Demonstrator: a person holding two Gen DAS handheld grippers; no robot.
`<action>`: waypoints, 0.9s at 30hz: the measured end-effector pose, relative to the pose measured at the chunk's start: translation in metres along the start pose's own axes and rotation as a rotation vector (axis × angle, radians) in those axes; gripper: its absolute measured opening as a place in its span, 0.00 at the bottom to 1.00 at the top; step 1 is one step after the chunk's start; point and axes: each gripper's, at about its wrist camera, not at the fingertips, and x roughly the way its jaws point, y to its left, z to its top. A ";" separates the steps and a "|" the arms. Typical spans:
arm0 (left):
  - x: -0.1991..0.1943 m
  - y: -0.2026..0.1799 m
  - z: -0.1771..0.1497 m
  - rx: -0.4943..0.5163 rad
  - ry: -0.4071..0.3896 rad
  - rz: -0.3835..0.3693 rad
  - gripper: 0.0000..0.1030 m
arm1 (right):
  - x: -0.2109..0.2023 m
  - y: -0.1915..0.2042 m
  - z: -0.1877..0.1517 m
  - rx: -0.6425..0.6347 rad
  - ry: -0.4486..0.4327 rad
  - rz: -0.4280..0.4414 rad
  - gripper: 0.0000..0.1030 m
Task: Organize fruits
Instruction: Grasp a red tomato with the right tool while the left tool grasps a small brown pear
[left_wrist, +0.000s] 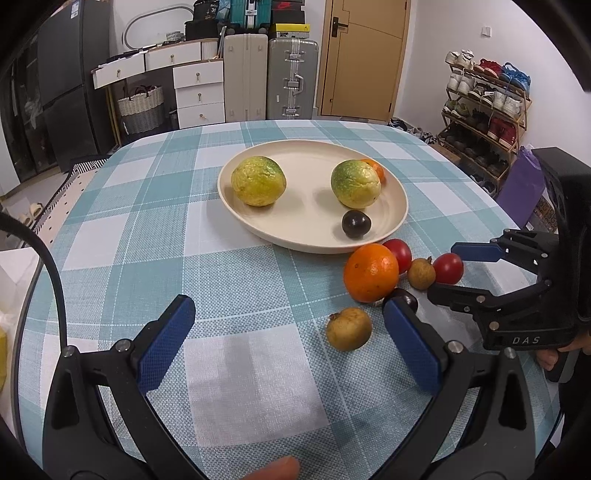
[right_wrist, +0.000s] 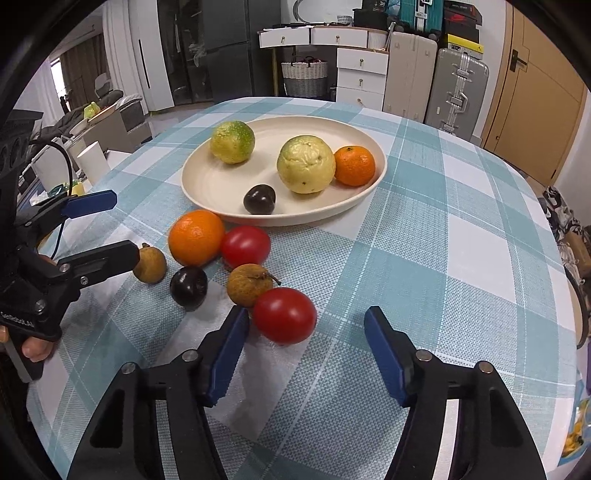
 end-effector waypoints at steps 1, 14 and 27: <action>0.000 0.000 0.000 0.000 0.000 0.000 0.99 | 0.000 0.001 -0.001 -0.004 -0.002 0.004 0.60; 0.001 0.000 0.000 -0.004 -0.002 0.000 0.99 | -0.005 0.006 -0.004 -0.007 -0.021 0.030 0.31; 0.000 0.001 -0.003 -0.008 0.015 -0.010 0.99 | -0.031 0.003 -0.018 0.061 -0.087 0.048 0.31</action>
